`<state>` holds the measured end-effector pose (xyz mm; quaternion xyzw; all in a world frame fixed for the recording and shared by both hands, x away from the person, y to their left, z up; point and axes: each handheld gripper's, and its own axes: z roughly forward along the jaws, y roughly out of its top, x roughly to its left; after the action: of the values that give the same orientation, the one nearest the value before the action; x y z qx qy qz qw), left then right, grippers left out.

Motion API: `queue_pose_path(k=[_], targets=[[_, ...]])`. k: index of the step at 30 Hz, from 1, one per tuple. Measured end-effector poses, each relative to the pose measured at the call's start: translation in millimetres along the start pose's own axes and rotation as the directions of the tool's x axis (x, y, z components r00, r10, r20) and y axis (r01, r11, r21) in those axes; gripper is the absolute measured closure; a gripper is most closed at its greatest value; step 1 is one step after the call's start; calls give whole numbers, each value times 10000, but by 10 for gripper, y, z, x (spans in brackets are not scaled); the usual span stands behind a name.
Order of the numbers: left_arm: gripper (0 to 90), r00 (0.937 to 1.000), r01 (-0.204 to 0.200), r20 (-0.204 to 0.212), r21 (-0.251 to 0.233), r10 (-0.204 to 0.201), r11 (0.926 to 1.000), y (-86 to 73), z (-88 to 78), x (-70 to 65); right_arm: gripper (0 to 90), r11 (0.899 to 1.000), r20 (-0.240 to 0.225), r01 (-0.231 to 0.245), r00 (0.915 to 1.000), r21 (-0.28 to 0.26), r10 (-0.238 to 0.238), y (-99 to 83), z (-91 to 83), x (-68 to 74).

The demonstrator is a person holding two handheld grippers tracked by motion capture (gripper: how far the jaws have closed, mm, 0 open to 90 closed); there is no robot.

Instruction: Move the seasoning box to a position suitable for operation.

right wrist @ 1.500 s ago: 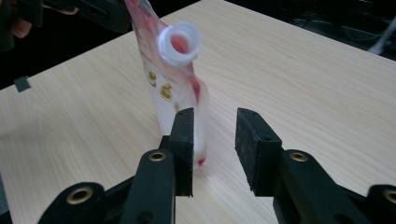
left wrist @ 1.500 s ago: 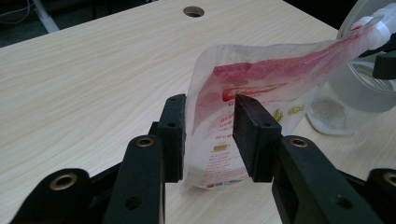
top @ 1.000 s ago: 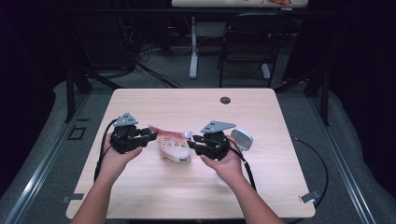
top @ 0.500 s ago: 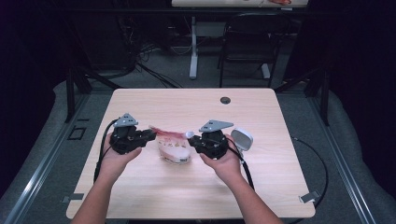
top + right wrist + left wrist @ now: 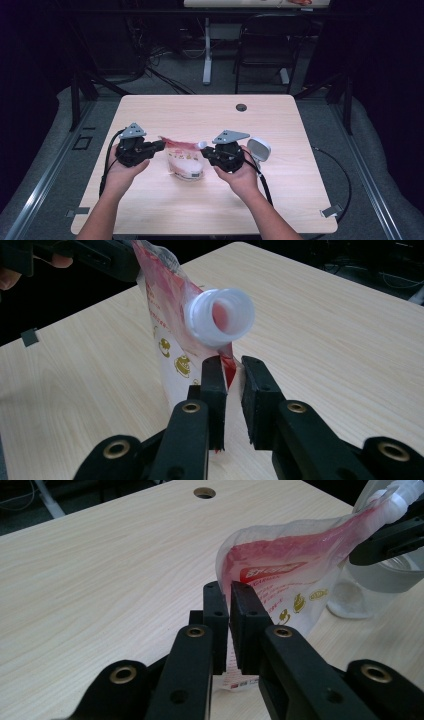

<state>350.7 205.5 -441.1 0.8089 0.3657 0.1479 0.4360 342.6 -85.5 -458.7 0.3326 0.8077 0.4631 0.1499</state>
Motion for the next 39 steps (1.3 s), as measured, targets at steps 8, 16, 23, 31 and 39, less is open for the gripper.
queue_pose_path(k=[8, 16, 23, 31, 39], targets=[[900, 9997, -221, 60, 3, 221, 9998, -40, -69, -105, 808, 9998, -41, 190, 9998, -27, -190, -34, -88, 63], [900, 9996, -153, 253, -77, 155, 9999, -107, -114, -214, 808, 9994, -60, 339, 9994, -34, -339, -108, -200, 124], [900, 9989, -310, 352, -68, 312, 9995, -136, -165, -319, 808, 9991, -115, 408, 9991, -86, -409, -172, -296, 179], [900, 9975, -512, 482, -10, 511, 9987, -146, -172, -452, 799, 9993, -29, 373, 9993, -82, -373, -237, -396, 169], [900, 9958, -657, 636, 51, 652, 9978, -157, -143, -544, 793, 9998, 34, 191, 9998, -62, -190, -314, -460, 132]])
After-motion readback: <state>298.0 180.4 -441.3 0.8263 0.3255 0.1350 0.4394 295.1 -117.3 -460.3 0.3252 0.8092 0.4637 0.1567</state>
